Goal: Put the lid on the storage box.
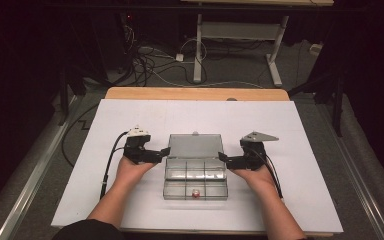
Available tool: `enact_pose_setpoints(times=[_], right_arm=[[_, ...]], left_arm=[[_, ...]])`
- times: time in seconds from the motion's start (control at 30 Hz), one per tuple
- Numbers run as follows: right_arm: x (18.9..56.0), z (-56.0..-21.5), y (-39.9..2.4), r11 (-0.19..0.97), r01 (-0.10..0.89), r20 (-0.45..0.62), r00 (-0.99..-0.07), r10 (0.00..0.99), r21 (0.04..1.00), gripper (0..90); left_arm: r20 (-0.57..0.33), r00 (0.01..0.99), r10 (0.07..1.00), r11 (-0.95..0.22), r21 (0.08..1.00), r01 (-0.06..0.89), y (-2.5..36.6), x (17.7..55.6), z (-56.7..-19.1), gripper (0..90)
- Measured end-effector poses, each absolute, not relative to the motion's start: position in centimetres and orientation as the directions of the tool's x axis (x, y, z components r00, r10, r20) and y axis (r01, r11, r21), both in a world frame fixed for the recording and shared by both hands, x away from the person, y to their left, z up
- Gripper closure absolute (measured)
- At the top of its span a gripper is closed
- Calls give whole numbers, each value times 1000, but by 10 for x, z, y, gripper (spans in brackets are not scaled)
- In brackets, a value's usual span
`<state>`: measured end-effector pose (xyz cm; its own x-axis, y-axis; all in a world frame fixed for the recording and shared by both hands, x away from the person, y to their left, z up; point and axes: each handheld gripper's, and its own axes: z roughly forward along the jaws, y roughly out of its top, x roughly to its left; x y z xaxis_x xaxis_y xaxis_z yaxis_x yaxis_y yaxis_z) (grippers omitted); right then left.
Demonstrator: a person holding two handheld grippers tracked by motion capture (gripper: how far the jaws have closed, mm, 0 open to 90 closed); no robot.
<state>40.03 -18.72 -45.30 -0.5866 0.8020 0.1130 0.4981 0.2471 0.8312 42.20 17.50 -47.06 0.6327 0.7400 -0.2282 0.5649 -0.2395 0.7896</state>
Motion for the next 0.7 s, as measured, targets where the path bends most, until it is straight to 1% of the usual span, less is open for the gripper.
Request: enact_pose_setpoints(times=[0.13, 0.3, 0.53, 0.7], right_arm=[[416, -453, -175, 252, 515, 121, -586, 801, 819, 21], [432, -459, -165, 253, 576, 170, -580, 797, 777, 73], [443, -467, -161, 235, 631, 226, -561, 796, 739, 100], [448, -472, -162, 233, 661, 243, -545, 802, 713, 120]], left_arm=[[-241, 623, 744, -244, 770, 589, 168, 432, -476, 0], [-272, 623, 733, -249, 746, 618, 158, 437, -480, 0], [-283, 636, 718, -255, 744, 618, 148, 440, -480, 0], [-299, 640, 708, -253, 738, 625, 145, 441, -483, 12]])
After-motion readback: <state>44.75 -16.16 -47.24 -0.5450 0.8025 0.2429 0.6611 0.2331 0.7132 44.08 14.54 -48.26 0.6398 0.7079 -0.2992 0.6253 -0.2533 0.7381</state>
